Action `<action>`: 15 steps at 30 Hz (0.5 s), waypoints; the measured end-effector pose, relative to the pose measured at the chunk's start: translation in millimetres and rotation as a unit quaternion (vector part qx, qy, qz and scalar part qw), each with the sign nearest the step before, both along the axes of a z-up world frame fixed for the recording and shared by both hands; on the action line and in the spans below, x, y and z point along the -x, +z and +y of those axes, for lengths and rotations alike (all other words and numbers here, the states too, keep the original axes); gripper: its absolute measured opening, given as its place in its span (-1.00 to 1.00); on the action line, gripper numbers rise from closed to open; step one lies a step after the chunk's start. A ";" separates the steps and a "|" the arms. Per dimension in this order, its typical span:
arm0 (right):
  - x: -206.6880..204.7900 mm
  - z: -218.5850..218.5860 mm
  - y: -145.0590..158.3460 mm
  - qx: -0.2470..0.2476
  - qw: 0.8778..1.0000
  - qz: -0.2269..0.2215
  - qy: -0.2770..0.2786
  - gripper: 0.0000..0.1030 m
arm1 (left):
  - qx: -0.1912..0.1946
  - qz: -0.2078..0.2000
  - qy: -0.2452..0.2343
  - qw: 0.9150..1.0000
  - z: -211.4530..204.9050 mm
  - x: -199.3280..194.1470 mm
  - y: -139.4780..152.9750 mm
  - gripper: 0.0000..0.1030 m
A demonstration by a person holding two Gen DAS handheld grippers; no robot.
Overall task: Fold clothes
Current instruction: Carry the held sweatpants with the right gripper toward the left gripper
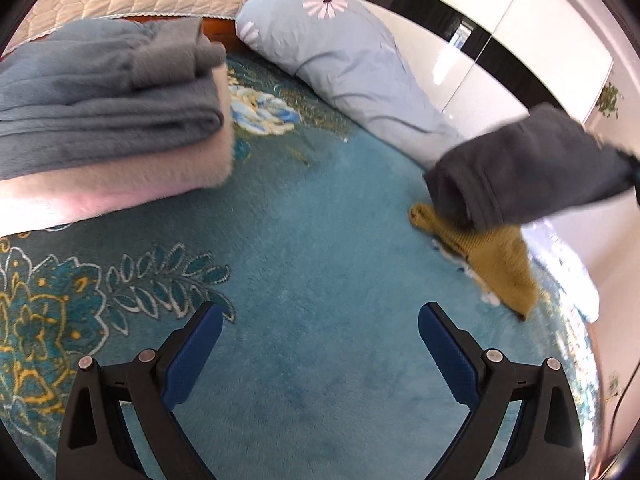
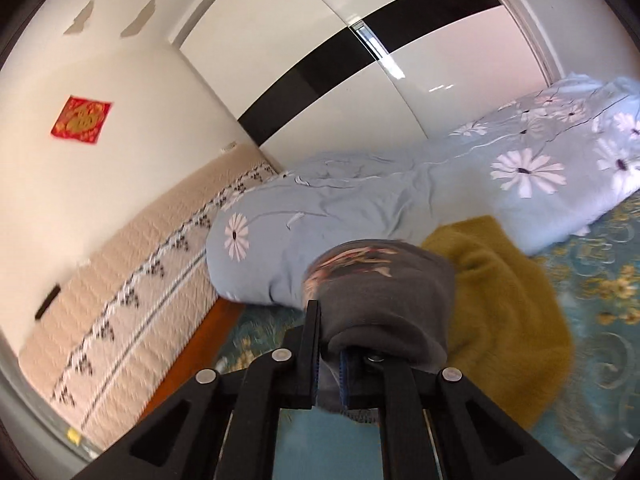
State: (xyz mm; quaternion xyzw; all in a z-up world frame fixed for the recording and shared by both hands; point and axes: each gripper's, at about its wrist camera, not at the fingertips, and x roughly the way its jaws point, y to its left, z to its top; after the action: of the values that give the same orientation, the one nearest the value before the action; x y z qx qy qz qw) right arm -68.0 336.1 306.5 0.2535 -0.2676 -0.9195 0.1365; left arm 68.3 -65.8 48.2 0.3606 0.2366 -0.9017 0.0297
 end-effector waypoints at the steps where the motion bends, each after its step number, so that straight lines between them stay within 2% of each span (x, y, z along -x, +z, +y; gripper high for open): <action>1: -13.4 5.4 1.2 -0.003 1.000 -0.001 -0.001 -0.84 | -0.002 0.005 -0.002 1.000 0.0 -3.5 3.4 0.91; 4: -53.4 15.4 12.0 -0.018 1.000 0.004 -0.003 -0.84 | -0.003 0.017 -0.013 1.000 3.1 -12.9 14.1 0.91; 7: -85.5 24.0 17.6 -0.061 0.998 -0.003 -0.009 -0.84 | -0.005 0.028 -0.021 0.999 6.7 -20.2 23.6 0.91; 9: -99.1 33.0 8.9 -0.066 0.997 -0.022 -0.015 -0.84 | -0.006 0.035 -0.025 0.999 9.2 -24.7 29.0 0.91; 15: -125.9 72.9 -43.8 -0.075 0.992 -0.080 -0.058 -0.84 | 0.003 0.048 -0.035 0.998 18.8 -43.6 36.4 0.91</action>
State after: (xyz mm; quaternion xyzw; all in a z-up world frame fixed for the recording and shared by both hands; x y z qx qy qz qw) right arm 57.9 409.0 262.6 0.3200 -0.2225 -0.9200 0.0415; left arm 111.9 -47.1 84.7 0.3245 0.2222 -0.9193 -0.0125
